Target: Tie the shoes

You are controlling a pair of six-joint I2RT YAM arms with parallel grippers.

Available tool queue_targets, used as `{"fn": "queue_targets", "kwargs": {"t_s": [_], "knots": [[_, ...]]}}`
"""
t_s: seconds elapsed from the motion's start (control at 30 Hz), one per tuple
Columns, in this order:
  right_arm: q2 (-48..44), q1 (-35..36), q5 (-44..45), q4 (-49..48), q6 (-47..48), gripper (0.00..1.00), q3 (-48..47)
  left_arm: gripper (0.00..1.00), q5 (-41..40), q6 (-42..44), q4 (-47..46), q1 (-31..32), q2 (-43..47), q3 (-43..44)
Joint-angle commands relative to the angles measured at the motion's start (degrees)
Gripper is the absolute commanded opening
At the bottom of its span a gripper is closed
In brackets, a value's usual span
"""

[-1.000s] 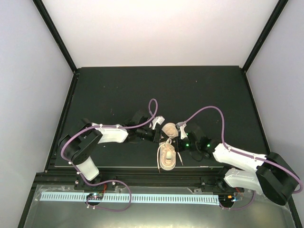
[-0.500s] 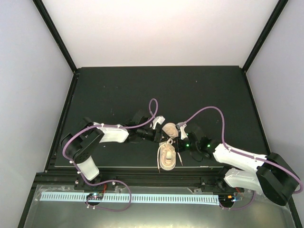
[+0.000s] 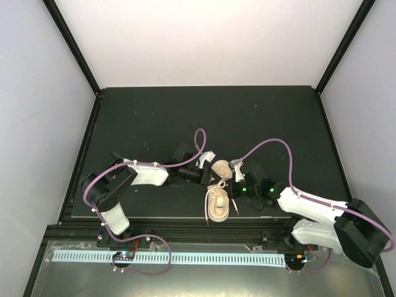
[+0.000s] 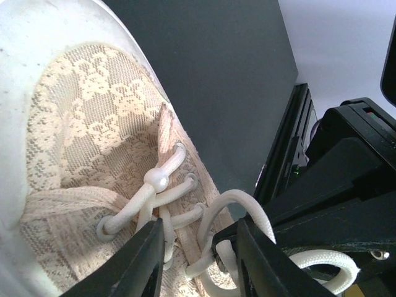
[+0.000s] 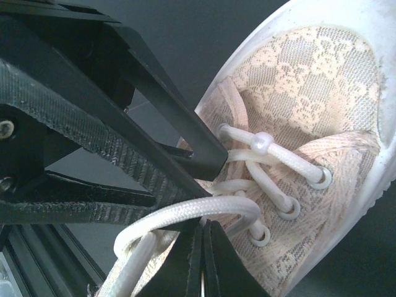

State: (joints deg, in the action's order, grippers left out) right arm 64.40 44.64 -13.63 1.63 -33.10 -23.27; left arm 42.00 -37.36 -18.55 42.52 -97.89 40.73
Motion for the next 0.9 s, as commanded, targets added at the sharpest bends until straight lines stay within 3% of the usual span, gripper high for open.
{"fn": "queue_targets", "kwargs": {"t_s": [0.0,0.53,0.87], "knots": [[-0.8,0.2,0.6,-1.6,0.7,0.02,0.5,0.32,3.2,0.1,-2.4,1.1,-1.1,0.5],[-2.1,0.2,2.2,-1.3,0.2,0.02,0.7,0.02,5.4,-0.9,-4.4,1.9,-1.3,-1.0],[-6.4,0.1,5.3,1.1,-0.2,0.03,2.0,0.02,2.2,-2.3,-4.5,1.9,2.0,-2.6]]}}
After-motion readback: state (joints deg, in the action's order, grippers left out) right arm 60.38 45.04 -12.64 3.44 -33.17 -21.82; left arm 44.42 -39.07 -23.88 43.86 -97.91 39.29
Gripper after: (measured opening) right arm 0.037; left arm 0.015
